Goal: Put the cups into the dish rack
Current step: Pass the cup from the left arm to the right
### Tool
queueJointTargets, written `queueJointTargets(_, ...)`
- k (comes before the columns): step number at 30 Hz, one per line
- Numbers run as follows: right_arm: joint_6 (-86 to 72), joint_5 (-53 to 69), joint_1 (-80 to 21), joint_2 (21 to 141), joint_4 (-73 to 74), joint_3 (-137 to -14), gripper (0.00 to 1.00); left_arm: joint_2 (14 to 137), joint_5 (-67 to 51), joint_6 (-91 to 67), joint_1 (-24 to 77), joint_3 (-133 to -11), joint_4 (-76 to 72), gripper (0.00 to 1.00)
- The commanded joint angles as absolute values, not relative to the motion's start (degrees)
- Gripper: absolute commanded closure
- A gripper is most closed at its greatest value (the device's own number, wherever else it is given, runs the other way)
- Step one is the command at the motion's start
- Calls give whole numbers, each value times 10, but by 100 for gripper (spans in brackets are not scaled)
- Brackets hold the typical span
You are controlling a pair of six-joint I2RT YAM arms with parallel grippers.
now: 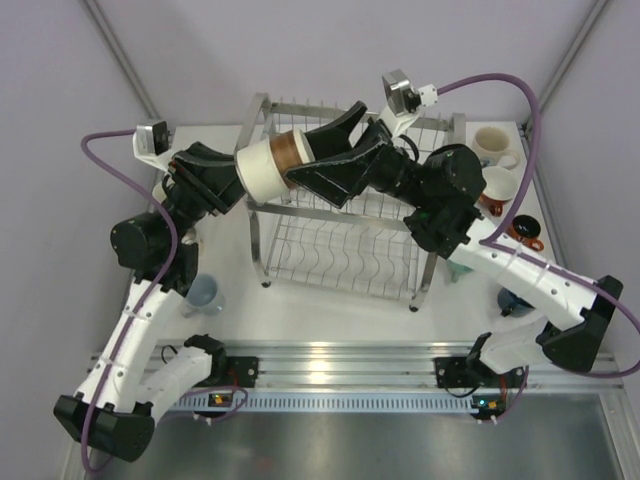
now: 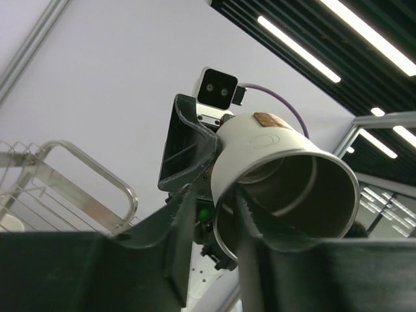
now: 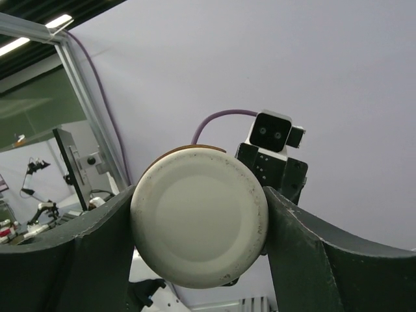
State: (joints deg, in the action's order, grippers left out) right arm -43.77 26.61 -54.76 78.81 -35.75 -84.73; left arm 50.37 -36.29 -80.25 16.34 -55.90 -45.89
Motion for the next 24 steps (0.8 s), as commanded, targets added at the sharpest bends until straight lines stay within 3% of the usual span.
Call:
queueJointTargets(1, -444, 271, -561, 759, -394, -841, 77, 496, -347, -812, 164, -541, -489, 60)
queueJointTargets(3, -439, 275, -561, 751, -370, -838, 92, 487, -341, -810, 163, -529, -488, 39)
queueJointTargets(4, -430, 274, -562, 744, -360, -832, 100, 483, -340, -803, 164, -529, -476, 35)
queueJointTargets(6, -418, 272, -562, 726, -343, -820, 100, 476, -342, -785, 164, -542, -438, 31)
queueJointTargets(7, -404, 273, -562, 721, -324, -810, 100, 470, -340, -761, 164, -548, -398, 16)
queueJointTargets(9, -391, 280, -561, 706, -284, -809, 100, 463, -332, -734, 164, -569, -354, 3)
queueJointTargets(14, -317, 313, -564, 691, -108, -828, 100, 453, -262, -568, 163, -681, -55, 2)
queueJointTargets(17, -216, 289, -591, 702, 40, -868, 100, 470, -111, -453, 163, -765, 121, 2)
queueJointTargets(18, -215, 280, -602, 708, 69, -868, 100, 476, -111, -453, 163, -783, 150, 2)
queueJointTargets(21, -144, 228, -657, 743, 167, -909, 100, 497, 37, -406, 163, -842, 244, 2)
queueJointTargets(24, -132, 170, -692, 754, 178, -909, 100, 491, 75, -375, 163, -834, 245, 2)
